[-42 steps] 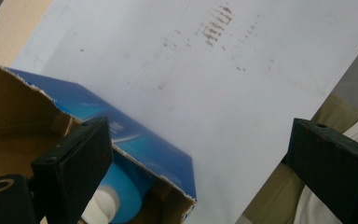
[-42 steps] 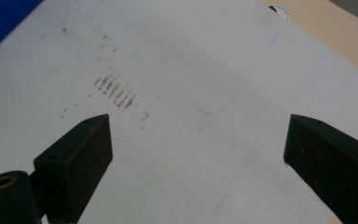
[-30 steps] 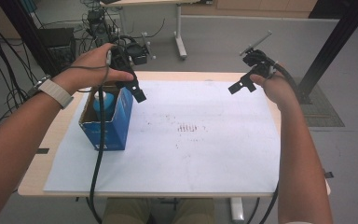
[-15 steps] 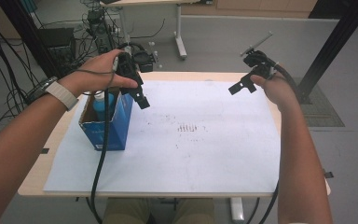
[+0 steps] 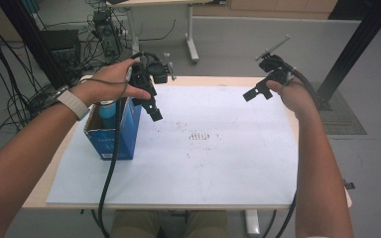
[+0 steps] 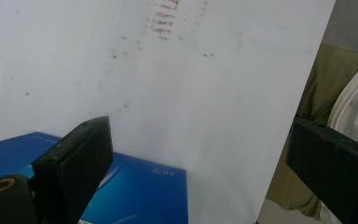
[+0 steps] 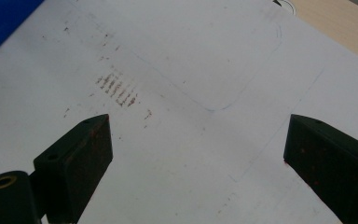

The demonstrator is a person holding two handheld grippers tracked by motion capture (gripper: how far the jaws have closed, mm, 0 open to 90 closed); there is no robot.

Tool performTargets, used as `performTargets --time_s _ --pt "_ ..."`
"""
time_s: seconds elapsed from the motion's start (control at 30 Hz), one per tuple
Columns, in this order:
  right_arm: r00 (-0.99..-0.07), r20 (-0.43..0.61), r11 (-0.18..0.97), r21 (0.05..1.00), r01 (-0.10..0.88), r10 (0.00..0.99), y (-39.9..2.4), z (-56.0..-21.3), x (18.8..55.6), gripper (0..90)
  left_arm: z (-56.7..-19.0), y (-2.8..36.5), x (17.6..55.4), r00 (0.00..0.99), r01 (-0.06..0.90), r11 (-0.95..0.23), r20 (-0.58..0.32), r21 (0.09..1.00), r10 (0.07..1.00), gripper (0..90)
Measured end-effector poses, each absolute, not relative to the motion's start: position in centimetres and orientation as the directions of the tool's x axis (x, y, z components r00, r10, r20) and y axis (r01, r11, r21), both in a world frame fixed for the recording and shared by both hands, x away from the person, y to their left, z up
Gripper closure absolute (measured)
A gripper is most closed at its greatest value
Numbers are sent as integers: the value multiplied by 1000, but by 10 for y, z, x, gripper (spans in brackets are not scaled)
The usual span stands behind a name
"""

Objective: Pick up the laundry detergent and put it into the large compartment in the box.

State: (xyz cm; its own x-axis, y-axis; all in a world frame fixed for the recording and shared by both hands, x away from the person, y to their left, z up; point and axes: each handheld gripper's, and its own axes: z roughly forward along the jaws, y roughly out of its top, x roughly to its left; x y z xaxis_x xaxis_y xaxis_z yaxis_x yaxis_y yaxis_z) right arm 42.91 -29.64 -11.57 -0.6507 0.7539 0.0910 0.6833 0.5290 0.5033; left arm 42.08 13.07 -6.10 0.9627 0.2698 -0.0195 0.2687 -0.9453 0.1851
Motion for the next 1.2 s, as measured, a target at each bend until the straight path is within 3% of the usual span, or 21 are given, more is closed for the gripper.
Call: performTargets --time_s 1.2 --pt "-650 92 528 503 684 754 -296 -117 428 77 -78 129 422 963 267 -947 -29 178 266 81"
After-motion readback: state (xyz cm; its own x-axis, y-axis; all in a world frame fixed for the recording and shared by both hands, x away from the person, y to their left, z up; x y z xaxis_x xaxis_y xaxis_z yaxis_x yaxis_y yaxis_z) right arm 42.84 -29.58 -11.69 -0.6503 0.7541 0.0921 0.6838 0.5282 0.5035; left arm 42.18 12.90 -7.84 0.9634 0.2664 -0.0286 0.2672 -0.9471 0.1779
